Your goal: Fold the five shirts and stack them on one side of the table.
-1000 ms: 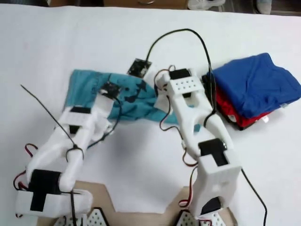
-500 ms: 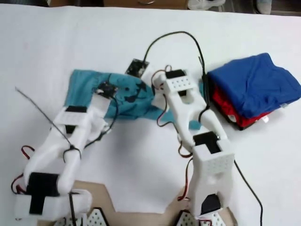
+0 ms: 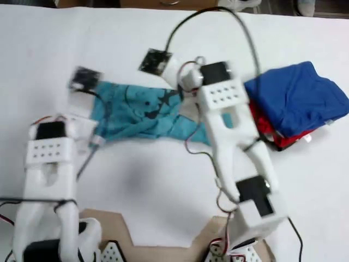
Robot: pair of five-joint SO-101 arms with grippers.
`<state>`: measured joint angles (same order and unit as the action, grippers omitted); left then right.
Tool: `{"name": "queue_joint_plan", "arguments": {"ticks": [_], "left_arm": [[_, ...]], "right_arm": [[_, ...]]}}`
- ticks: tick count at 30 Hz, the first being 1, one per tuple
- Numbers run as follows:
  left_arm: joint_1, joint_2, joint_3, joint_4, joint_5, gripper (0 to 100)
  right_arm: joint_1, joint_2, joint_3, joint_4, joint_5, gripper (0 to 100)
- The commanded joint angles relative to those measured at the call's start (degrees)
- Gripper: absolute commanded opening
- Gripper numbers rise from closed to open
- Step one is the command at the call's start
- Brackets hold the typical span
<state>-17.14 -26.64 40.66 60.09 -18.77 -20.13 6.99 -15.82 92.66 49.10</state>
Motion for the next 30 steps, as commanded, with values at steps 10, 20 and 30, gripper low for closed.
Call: {"name": "queue_joint_plan", "arguments": {"ticks": [10,20,30], "left_arm": [[-10.0,38.2,-31.2,9.4,12.9,31],[-5.8,52.0,-59.4,25.5,21.8,31],[-5.5,68.0,-85.4,31.4,1.4,31]], "right_arm": [[11.6,-14.5,6.4,8.5,-1.2,29.4],[20.0,-18.3,21.0,3.5,-3.3,29.4],[24.8,-18.3,26.6,-1.9,-3.3,29.4]]}}
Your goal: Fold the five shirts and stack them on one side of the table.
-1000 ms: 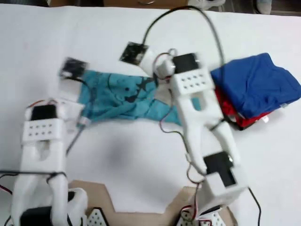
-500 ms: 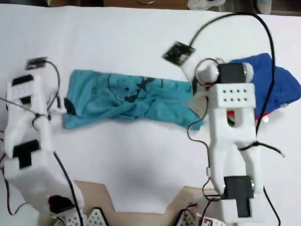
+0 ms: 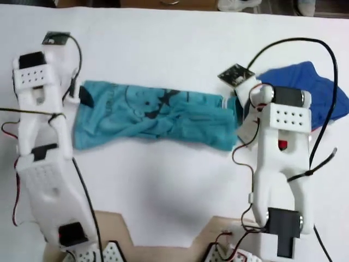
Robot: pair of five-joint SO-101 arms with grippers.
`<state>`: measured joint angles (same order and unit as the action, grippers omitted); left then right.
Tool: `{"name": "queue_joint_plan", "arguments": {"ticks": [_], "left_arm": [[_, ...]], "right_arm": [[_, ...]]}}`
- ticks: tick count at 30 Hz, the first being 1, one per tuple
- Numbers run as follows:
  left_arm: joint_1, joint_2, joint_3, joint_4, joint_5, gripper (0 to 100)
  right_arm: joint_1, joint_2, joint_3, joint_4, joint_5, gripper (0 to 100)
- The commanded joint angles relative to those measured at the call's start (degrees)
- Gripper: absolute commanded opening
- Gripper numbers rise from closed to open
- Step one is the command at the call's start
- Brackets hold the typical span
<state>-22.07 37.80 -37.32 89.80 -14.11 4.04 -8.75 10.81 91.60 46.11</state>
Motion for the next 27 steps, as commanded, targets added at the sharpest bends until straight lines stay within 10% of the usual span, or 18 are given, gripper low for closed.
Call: {"name": "queue_joint_plan", "arguments": {"ticks": [1,27], "left_arm": [[-0.8,5.8,-9.3,2.2,-4.6,31],[4.4,29.9,-29.5,8.9,-16.6,28]], "right_arm": [[0.7,-2.6,0.0,-0.8,-0.3,29.4],[0.3,-2.6,-0.1,-0.4,-0.3,29.4]]}}
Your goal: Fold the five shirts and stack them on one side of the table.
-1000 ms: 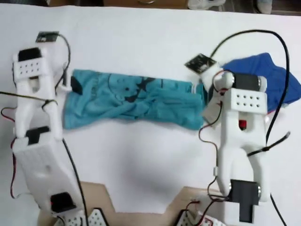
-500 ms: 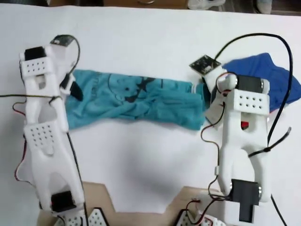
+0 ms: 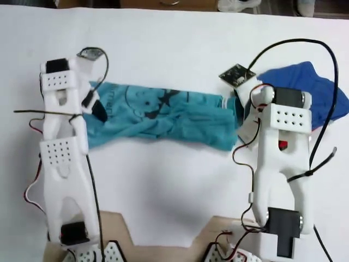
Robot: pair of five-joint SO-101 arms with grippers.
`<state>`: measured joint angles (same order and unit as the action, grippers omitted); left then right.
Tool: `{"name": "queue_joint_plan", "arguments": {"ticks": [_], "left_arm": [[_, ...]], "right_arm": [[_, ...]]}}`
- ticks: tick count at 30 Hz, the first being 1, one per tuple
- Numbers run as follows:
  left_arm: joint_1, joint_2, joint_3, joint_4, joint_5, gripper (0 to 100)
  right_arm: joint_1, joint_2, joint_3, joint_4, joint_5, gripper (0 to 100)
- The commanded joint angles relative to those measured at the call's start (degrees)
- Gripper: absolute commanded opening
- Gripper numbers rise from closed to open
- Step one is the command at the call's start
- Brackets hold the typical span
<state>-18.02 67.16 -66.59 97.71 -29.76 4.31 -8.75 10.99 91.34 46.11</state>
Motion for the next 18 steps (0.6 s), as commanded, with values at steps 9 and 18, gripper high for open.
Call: {"name": "queue_joint_plan", "arguments": {"ticks": [9,18], "left_arm": [[0.3,0.5,-0.3,0.5,-0.9,2],[-6.2,0.4,-11.0,4.5,-1.0,2]], "right_arm": [[0.0,-2.6,-0.4,-0.5,-0.3,29.4],[0.0,-2.6,-0.3,-0.2,-0.4,29.4]]}}
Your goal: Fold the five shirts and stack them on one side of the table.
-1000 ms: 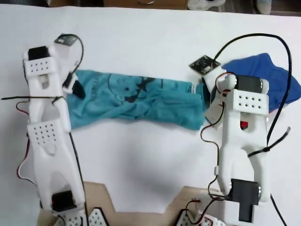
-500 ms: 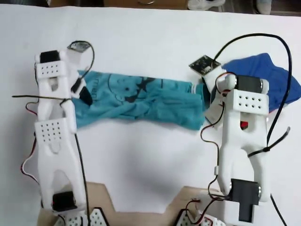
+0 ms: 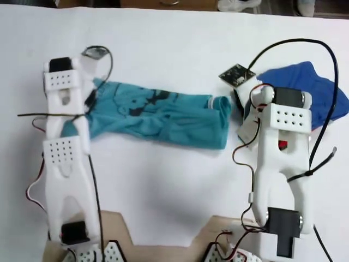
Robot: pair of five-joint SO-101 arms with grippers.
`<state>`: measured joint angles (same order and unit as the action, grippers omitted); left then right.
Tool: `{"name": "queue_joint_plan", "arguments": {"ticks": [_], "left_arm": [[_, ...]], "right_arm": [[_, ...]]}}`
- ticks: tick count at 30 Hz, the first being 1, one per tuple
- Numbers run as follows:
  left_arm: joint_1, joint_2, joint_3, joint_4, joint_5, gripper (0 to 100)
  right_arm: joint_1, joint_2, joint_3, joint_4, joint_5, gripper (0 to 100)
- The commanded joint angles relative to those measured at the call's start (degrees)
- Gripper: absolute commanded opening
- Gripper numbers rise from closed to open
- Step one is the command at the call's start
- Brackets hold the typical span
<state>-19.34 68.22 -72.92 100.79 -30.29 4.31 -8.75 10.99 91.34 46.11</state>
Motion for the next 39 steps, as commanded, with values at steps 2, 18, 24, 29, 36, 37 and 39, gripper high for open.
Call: {"name": "queue_joint_plan", "arguments": {"ticks": [2,18,24,29,36,37,39], "left_arm": [[-8.0,-0.6,-5.9,1.4,-0.4,2],[-6.1,-6.8,-0.2,1.6,1.6,2],[2.1,-18.5,7.2,1.6,1.9,2],[9.2,-28.7,17.9,1.5,3.7,2],[19.3,-38.3,26.0,1.3,5.0,2],[20.9,-38.9,26.2,1.2,5.5,2],[24.1,-39.1,26.4,1.1,6.1,2]], "right_arm": [[-1.0,-2.6,-0.3,-0.6,-0.4,29.4],[-20.2,5.5,8.6,-30.5,-0.9,29.3],[-13.1,6.5,8.5,-30.5,-0.9,29.3],[-6.5,6.5,8.5,-30.5,-0.7,29.3],[-0.3,6.5,8.5,-30.4,-0.4,29.3],[0.3,6.5,8.5,-30.4,-0.4,29.3],[1.6,6.5,8.5,-30.4,-0.4,29.3]]}}
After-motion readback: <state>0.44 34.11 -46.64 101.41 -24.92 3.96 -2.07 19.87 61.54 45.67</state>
